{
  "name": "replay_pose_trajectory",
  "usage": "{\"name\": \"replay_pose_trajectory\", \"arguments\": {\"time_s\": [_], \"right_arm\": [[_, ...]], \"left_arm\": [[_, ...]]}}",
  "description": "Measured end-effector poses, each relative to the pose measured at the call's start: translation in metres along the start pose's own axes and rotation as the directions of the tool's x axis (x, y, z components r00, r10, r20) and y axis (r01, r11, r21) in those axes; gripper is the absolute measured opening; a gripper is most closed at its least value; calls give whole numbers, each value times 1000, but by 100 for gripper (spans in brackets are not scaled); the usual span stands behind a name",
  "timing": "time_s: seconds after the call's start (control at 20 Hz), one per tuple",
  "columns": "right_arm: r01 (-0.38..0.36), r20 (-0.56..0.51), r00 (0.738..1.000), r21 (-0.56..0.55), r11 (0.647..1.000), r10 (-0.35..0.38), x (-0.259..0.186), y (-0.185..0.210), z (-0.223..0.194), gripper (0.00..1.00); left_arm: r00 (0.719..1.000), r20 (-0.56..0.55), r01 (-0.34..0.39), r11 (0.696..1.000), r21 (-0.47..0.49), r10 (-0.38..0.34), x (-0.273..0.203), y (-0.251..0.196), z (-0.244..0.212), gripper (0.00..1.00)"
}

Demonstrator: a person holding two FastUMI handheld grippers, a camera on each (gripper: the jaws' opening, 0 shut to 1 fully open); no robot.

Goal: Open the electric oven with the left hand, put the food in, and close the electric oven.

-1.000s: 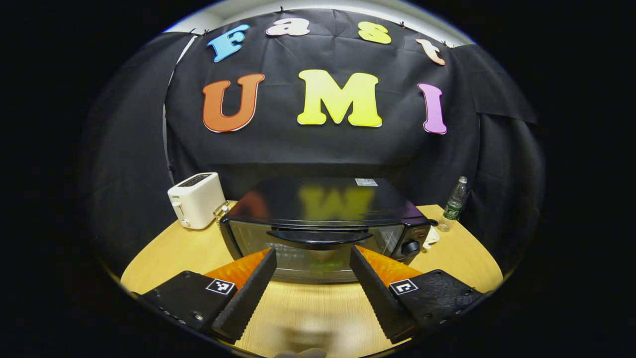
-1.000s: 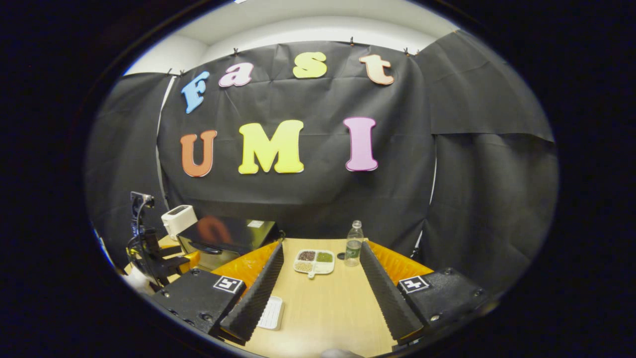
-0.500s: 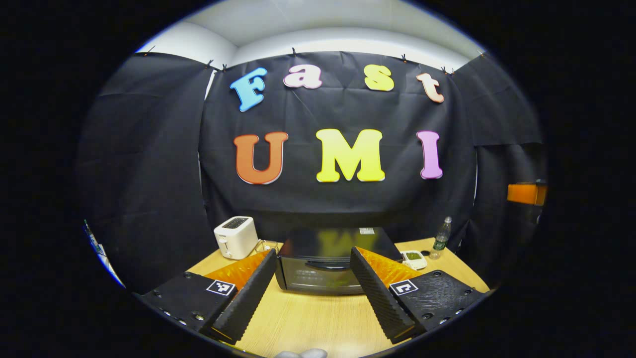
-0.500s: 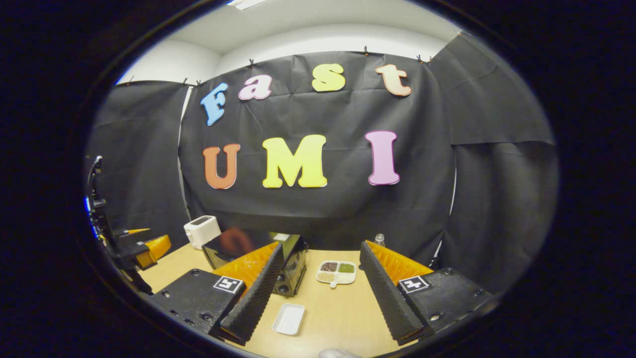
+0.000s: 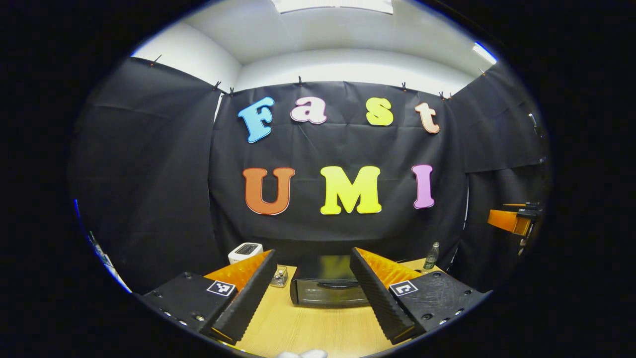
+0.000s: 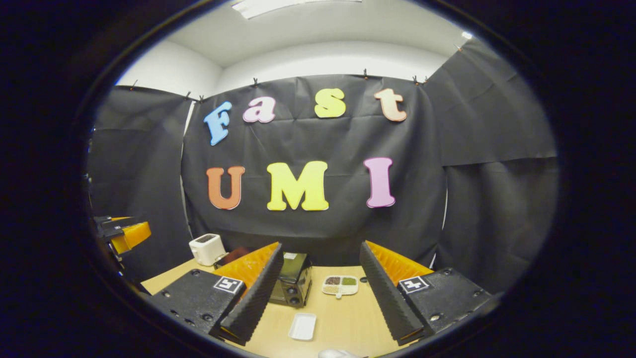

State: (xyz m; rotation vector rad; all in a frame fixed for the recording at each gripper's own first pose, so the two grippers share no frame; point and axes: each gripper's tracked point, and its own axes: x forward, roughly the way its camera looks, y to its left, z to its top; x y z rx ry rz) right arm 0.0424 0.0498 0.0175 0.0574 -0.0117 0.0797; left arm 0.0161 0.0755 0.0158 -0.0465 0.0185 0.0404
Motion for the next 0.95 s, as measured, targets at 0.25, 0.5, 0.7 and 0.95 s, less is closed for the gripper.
{"name": "replay_pose_trajectory", "arguments": {"time_s": [0.25,0.5,0.7,0.95], "right_arm": [[56,20,998,0,998,-56,-18,-1,6,95],[101,7,995,9,995,-101,-23,-7,2,96],[103,-2,995,3,995,-103,-24,-6,-1,95],[98,4,995,-8,995,-98,-23,-1,3,99]], "left_arm": [[1000,11,17,999,-27,-17,-9,7,7,96],[998,24,50,999,-3,-50,-15,1,12,96],[998,21,64,998,-6,-64,-14,-5,16,96],[998,25,64,998,-6,-64,-12,-7,20,86]]}}
